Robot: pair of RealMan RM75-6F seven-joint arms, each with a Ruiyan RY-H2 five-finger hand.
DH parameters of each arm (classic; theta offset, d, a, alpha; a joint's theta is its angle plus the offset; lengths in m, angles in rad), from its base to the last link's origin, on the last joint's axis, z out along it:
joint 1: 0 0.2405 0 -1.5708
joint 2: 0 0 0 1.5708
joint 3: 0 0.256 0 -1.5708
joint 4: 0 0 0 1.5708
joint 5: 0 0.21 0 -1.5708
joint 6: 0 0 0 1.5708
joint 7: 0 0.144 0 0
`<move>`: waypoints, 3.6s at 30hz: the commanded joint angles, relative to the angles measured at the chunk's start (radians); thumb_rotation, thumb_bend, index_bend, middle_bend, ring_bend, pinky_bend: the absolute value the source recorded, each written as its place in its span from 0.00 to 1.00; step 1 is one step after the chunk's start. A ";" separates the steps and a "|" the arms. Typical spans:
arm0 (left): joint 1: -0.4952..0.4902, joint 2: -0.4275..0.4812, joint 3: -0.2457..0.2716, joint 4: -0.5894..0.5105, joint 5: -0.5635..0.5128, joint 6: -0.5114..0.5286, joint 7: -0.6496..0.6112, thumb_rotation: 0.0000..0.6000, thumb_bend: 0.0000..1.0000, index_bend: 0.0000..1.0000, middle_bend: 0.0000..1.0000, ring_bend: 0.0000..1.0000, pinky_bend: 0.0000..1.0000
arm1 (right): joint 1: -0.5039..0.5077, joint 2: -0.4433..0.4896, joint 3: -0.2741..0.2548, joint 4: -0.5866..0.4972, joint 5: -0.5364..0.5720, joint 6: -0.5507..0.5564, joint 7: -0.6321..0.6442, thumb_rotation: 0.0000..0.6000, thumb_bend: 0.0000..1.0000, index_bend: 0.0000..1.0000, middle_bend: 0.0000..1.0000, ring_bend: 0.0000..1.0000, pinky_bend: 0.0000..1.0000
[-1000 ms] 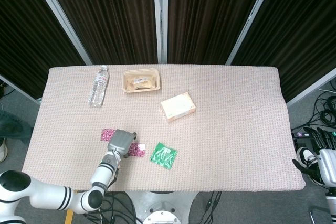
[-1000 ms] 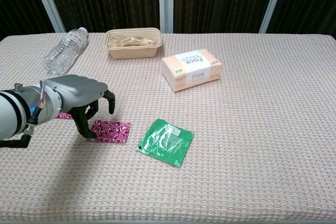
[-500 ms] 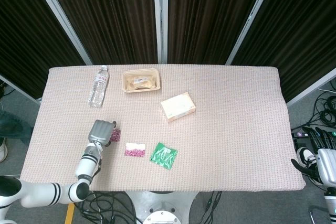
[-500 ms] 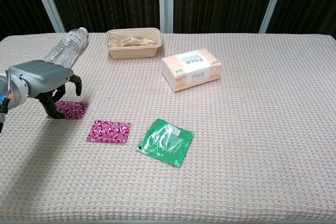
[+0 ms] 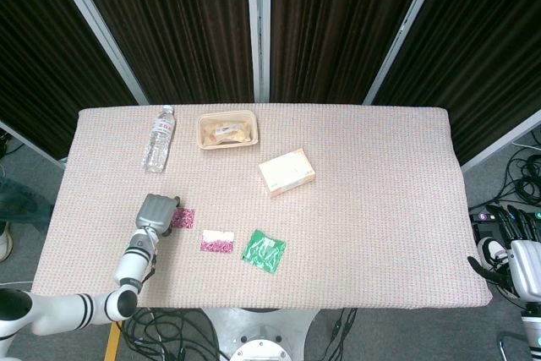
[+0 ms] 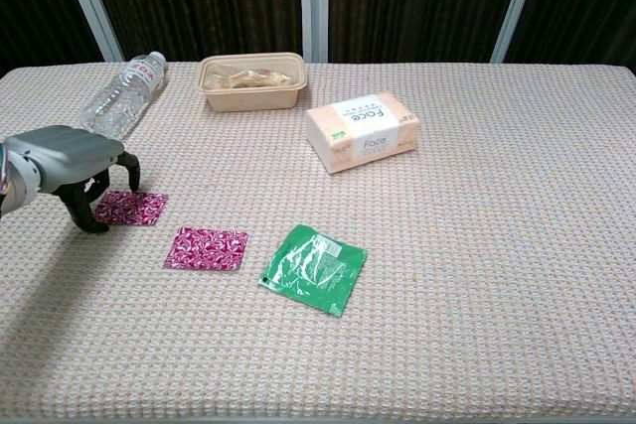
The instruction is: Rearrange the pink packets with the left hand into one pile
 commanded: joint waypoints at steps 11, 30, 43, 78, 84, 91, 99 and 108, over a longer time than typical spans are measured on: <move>0.001 -0.010 -0.016 0.015 -0.009 -0.018 0.013 1.00 0.26 0.41 0.88 0.83 0.91 | -0.001 0.000 0.000 0.001 0.003 -0.002 0.001 1.00 0.09 0.10 0.12 0.00 0.00; 0.017 0.050 -0.056 -0.139 0.007 0.052 0.020 1.00 0.26 0.48 0.88 0.83 0.91 | 0.001 -0.001 0.002 0.006 0.003 -0.003 0.008 1.00 0.09 0.10 0.12 0.00 0.00; -0.019 0.019 -0.057 -0.293 -0.067 0.125 0.135 1.00 0.26 0.47 0.88 0.83 0.91 | 0.001 -0.004 0.002 0.016 0.008 -0.008 0.013 1.00 0.09 0.10 0.12 0.00 0.00; -0.110 -0.092 -0.088 -0.322 -0.225 0.199 0.264 1.00 0.26 0.47 0.87 0.83 0.91 | -0.002 -0.007 0.002 0.034 0.016 -0.015 0.029 1.00 0.09 0.10 0.12 0.00 0.00; -0.120 -0.103 -0.088 -0.320 -0.229 0.202 0.271 1.00 0.25 0.47 0.87 0.83 0.91 | -0.003 -0.007 0.001 0.036 0.017 -0.014 0.030 1.00 0.09 0.10 0.12 0.00 0.00; -0.130 -0.109 -0.093 -0.318 -0.243 0.203 0.280 1.00 0.25 0.46 0.87 0.83 0.91 | -0.002 -0.007 0.002 0.037 0.018 -0.019 0.031 1.00 0.09 0.10 0.12 0.00 0.00; -0.137 -0.107 -0.089 -0.323 -0.249 0.204 0.285 1.00 0.23 0.45 0.87 0.83 0.91 | -0.003 -0.008 0.002 0.041 0.019 -0.019 0.034 1.00 0.09 0.10 0.12 0.00 0.00; -0.143 -0.103 -0.086 -0.323 -0.260 0.202 0.289 1.00 0.22 0.42 0.87 0.83 0.91 | -0.004 -0.008 0.002 0.043 0.020 -0.019 0.038 1.00 0.09 0.10 0.12 0.00 0.00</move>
